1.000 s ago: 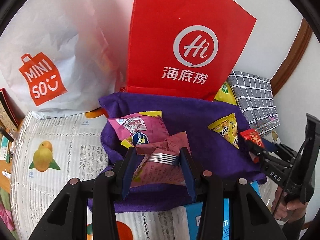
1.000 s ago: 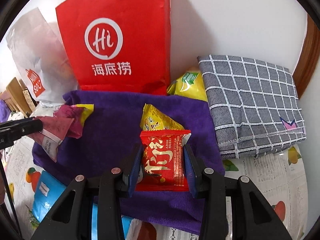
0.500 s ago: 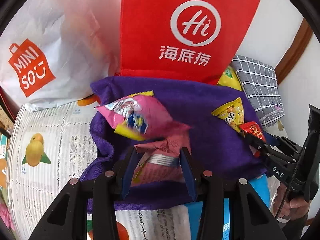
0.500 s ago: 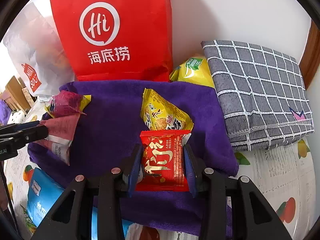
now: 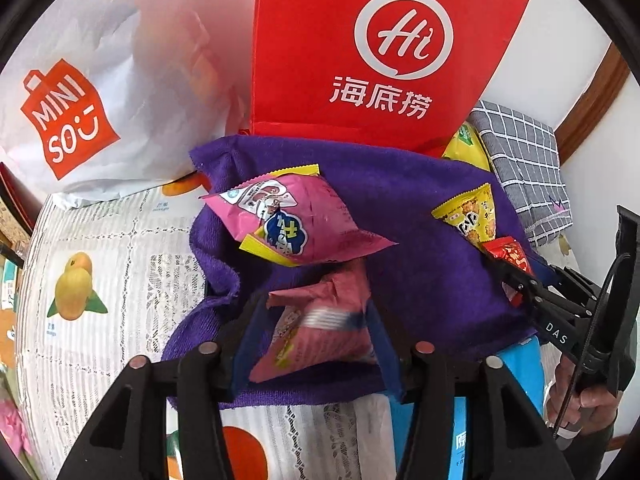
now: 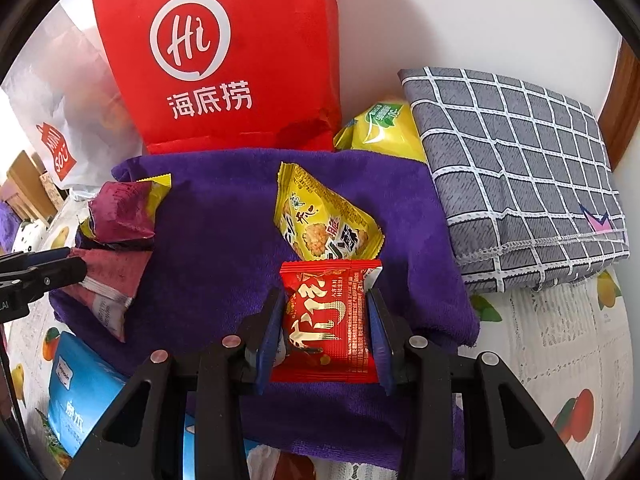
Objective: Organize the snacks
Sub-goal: 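Carry the pink clipped bag with the left gripper while the right carries the red packet over the purple towel, then open both grippers to drop the pink bag and red packet on the towel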
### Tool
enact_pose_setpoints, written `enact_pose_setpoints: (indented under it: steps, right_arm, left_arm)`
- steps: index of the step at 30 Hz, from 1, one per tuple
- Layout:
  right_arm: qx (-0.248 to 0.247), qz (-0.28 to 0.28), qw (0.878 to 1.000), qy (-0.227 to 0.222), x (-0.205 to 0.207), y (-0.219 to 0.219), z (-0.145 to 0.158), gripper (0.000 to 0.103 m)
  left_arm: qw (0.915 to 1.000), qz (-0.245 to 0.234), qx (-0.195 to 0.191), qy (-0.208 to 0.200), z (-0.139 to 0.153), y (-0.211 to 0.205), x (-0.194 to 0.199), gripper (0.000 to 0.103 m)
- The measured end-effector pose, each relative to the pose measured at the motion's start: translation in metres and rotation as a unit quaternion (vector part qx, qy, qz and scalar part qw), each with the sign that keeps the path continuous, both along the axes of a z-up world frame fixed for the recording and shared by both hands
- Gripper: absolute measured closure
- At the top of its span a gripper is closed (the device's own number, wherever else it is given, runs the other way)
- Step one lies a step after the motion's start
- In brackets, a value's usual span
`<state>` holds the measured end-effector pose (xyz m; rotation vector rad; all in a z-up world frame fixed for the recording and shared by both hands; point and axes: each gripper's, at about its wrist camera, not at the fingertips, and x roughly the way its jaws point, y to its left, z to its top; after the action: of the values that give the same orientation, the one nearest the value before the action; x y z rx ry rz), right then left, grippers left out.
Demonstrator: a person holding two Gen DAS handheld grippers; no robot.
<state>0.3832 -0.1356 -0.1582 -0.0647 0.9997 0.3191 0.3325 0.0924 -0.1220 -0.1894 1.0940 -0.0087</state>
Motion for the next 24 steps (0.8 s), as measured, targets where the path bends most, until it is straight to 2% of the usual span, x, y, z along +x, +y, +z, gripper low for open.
enact_pose_setpoints:
  steps: [3,8,10,12,13,22,24]
  right_arm:
    - [0.000,0.001,1.000,0.001,0.001,0.001,0.000,0.062]
    - [-0.006,0.006,1.000,0.004,0.001,0.006,0.000,0.061]
    - [-0.008,0.011,1.000,0.008,0.001,0.008,0.001,0.056]
    - [-0.012,0.012,1.000,0.003,0.000,0.010,0.004,0.037]
    - [-0.013,0.012,1.000,-0.003,-0.001,0.010,0.007,0.034]
    - [-0.002,-0.019,0.999,-0.041,-0.037,-0.002,0.060,0.032]
    - [0.000,-0.025,0.998,-0.051,-0.051,-0.004,0.071,0.026]
  left_arm:
    - [1.0000,0.000,-0.001,-0.005,0.004,0.001,-0.003,0.039]
    - [1.0000,-0.002,-0.005,-0.006,0.009,0.003,-0.011,0.036]
    - [0.9999,-0.001,-0.009,-0.007,0.011,0.006,-0.016,0.035]
    - [0.9999,0.001,-0.012,-0.009,0.013,0.008,-0.021,0.035]
    - [0.9999,0.003,-0.012,-0.010,0.015,0.009,-0.023,0.034]
    - [0.9991,0.010,-0.020,-0.035,0.043,0.016,-0.059,0.033]
    - [0.9988,0.014,-0.024,-0.041,0.048,0.018,-0.069,0.033]
